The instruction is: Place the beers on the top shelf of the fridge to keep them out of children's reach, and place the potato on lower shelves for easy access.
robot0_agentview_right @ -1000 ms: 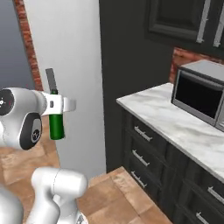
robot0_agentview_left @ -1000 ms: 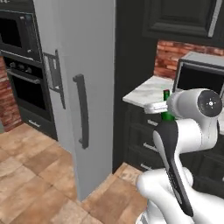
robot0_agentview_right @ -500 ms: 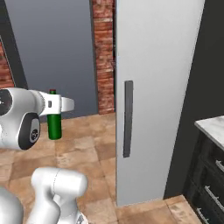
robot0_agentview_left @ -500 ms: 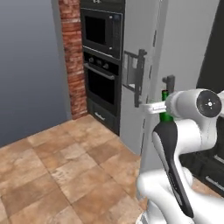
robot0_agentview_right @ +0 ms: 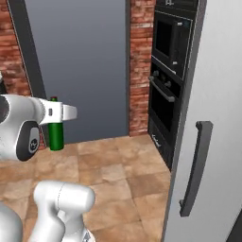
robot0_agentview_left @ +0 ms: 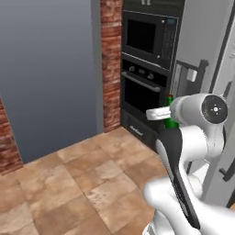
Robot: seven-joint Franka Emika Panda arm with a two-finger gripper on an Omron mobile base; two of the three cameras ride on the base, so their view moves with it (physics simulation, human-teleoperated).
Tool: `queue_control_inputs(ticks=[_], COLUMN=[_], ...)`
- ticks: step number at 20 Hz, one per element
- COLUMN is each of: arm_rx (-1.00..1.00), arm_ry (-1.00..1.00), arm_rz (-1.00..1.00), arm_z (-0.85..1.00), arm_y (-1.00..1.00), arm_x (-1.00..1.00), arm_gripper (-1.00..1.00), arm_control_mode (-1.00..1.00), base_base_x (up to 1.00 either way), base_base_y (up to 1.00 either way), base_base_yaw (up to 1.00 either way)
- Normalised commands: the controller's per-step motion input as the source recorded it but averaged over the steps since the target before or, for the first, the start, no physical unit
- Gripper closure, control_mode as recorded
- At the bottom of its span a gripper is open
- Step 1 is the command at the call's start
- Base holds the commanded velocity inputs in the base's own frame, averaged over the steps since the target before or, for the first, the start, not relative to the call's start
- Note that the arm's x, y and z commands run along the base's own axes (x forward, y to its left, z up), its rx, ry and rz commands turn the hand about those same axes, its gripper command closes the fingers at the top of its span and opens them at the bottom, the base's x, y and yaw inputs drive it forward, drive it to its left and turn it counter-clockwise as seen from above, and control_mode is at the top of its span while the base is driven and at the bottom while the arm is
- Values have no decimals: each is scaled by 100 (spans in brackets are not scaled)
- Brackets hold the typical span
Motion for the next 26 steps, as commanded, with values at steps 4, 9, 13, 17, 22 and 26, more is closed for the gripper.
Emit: queue_control_inputs(ticks=[4, 9, 13, 17, 22, 26], arm_rx=[0, 0, 0, 0, 0, 0], arm_ry=[0, 0, 0, 0, 0, 0], arm_rz=[0, 0, 0, 0, 0, 0], arm_z=[0, 0, 0, 0, 0, 0], arm_y=[0, 0, 0, 0, 0, 0], arm_x=[0, 0, 0, 0, 0, 0], arm_gripper=[100, 100, 100, 100, 100, 100], arm_control_mode=[100, 100, 100, 100, 100, 100], base_base_x=[42, 40, 44, 47, 44, 41], base_base_y=[51, 52, 61, 53, 28, 4], base_base_yaw=[-35, -53, -57, -54, -51, -48])
